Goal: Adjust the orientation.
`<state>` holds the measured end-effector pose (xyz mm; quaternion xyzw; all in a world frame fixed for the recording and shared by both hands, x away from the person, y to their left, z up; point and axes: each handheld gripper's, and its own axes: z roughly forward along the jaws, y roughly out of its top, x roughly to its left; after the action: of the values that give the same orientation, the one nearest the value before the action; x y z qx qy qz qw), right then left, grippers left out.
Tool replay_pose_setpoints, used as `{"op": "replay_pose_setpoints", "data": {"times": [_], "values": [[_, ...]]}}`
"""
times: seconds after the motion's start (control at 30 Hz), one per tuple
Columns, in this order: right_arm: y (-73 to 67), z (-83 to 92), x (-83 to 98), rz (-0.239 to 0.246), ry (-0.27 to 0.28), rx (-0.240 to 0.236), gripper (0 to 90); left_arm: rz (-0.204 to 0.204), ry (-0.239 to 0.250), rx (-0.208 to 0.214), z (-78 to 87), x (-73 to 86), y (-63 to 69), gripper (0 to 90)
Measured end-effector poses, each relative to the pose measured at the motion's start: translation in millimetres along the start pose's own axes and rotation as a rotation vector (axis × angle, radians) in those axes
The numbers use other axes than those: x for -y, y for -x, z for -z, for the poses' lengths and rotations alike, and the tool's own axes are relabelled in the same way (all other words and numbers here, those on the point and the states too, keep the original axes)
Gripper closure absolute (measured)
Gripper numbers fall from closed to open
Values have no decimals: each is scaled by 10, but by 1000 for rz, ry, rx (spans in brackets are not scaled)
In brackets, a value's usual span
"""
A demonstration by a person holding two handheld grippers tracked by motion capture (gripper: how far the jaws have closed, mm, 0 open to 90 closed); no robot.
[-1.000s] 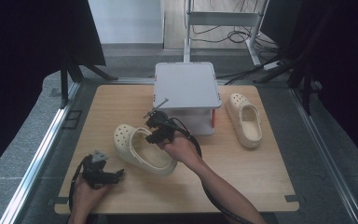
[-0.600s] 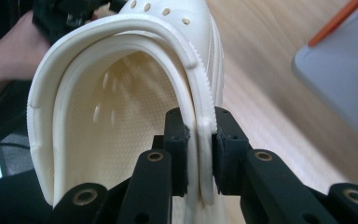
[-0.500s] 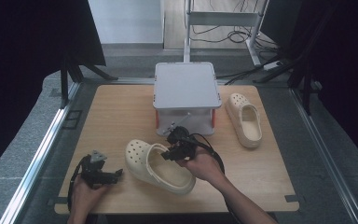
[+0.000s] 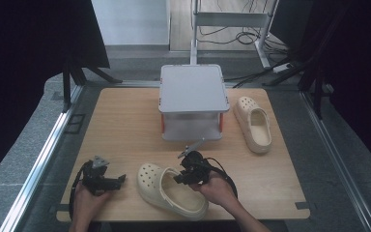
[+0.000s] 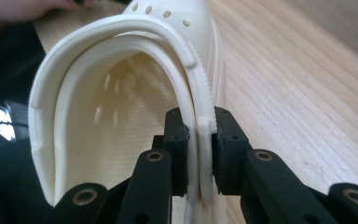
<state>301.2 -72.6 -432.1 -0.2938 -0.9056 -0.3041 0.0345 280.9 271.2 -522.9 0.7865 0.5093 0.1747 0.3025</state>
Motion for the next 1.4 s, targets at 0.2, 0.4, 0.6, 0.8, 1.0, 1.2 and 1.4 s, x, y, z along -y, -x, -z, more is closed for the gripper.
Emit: {"op": "replay_pose_setpoints", "data": {"times": [0.2,0.4,0.6,0.8,1.0,1.2,1.4], "values": [[3,-62,90,100,-71,65,774,0,3,-1,-2,1,1,0],[40,-71,115,115,-78,60,737,0,3,-1,-2,0,1,0],[32,4,108,128,-75,39,565,0,3,-2,-2,0,2,0],[116,170,122,113,-41,83,349,0,5,-2,-4,1,2,0],[310,333,166,78,-4,153,257,1,4,-1,-3,1,1,0],[474,424,207,44,-3,180,226,3,5,-1,-3,0,1,0],[712,544,251,-6,-25,218,181,2,6,-2,-5,1,2,0]]}}
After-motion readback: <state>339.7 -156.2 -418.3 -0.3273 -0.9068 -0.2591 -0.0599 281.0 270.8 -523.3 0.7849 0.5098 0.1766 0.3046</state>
